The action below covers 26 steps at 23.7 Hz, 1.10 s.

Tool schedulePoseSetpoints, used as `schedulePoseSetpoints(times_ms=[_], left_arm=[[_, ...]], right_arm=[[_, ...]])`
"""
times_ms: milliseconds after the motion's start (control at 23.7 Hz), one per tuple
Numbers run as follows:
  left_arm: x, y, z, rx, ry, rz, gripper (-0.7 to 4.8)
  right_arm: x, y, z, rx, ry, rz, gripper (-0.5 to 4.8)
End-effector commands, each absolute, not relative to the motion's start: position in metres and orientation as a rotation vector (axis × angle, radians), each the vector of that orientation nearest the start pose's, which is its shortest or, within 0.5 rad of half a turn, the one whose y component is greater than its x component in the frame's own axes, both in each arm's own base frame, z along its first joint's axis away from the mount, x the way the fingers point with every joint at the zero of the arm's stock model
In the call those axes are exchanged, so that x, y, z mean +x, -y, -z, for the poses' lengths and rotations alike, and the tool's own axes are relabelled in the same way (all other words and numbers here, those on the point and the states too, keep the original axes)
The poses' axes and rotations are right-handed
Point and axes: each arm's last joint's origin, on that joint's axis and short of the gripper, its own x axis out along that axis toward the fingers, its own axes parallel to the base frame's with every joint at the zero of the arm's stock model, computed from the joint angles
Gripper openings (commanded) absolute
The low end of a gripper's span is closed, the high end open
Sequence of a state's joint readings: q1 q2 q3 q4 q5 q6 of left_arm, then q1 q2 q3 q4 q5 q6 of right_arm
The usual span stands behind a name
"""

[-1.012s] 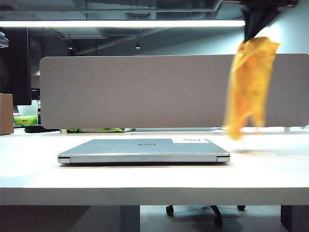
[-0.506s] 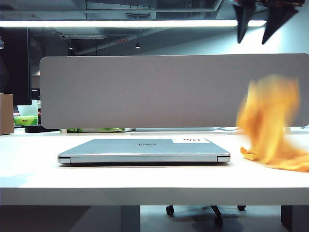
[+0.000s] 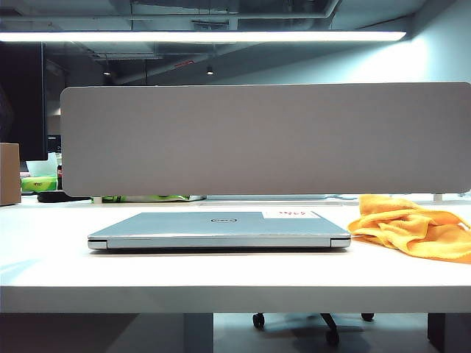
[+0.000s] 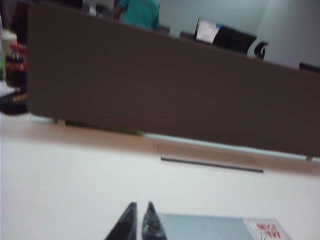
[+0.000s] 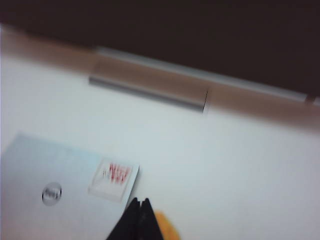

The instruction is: Pick up the rag and use it to wipe the water off the lid of the laptop on the table.

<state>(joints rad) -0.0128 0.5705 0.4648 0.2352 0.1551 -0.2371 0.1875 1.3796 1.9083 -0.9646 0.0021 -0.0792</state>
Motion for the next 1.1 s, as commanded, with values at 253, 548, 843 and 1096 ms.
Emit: schedulePoseSetpoints(times_ms=[253,548,843,1096], left_arm=[[0.11,0.003,-0.307,-0.176,0.292,0.09,0.21],[0.094,0.002,-0.293,-0.177,0.334,0.08,0.21],[0.075,0.002,-0.272,-0.136,0.315,0.072,0.21],[0.071,0.002,-0.251,-0.133,0.265,0.076,0.21]], right_arm=[[0.174,-0.033,-0.468,-0.087,-0.097,-0.196,-0.09],[0.14,-0.026,-0.42,0.064,0.017,-0.176,-0.09],[0.106,-0.018,-0.378,0.066,0.01,-0.108,-0.09],[0.078,-0.012,-0.348,0.063,-0.007,-0.081,-0.09]])
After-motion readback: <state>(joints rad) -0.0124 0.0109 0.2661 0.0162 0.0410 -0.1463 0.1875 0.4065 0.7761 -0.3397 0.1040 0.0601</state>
